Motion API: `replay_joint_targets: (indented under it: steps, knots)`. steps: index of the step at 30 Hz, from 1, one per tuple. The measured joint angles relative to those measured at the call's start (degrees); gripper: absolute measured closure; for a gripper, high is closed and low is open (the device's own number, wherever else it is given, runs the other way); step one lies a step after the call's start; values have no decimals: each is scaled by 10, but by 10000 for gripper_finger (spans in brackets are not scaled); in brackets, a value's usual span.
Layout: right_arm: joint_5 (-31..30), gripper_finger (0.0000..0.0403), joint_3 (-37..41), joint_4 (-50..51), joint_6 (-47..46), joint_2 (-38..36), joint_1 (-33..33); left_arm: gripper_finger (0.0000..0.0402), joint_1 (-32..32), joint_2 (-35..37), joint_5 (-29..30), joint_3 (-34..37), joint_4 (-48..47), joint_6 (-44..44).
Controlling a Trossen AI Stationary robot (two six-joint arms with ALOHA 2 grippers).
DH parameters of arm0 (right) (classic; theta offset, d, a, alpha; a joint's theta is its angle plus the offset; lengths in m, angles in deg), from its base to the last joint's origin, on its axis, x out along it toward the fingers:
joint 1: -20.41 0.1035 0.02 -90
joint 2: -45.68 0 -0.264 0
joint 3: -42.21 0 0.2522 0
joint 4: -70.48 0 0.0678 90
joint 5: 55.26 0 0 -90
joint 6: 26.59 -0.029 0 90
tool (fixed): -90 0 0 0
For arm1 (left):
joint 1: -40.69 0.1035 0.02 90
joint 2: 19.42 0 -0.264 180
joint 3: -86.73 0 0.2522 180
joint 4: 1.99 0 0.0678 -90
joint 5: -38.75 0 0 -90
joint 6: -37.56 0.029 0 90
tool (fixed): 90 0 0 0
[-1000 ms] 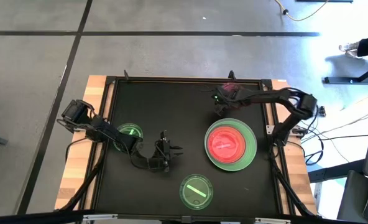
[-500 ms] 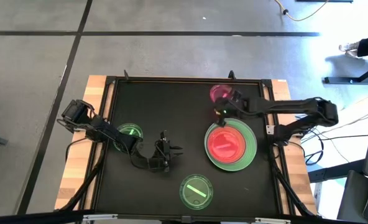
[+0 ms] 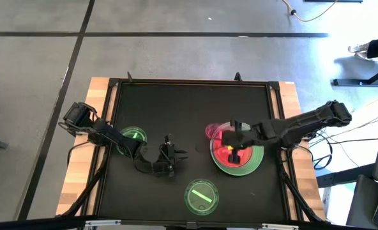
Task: Stack plastic plates
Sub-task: Stack the red transparent plate on top of the red transparent plate
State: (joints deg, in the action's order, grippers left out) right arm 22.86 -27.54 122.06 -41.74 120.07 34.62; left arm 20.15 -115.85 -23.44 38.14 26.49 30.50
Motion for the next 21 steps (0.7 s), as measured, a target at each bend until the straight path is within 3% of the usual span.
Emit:
replay_joint_targets:
  steps: [14, 21]
  knots:
    - [0, 398, 0, 49, -16, 0, 124, 306, 0, 0, 0, 0, 0, 0]
    - [-1, 398, 26, 76, -100, 0, 136, 306, 0, 0, 0, 0, 0, -1]
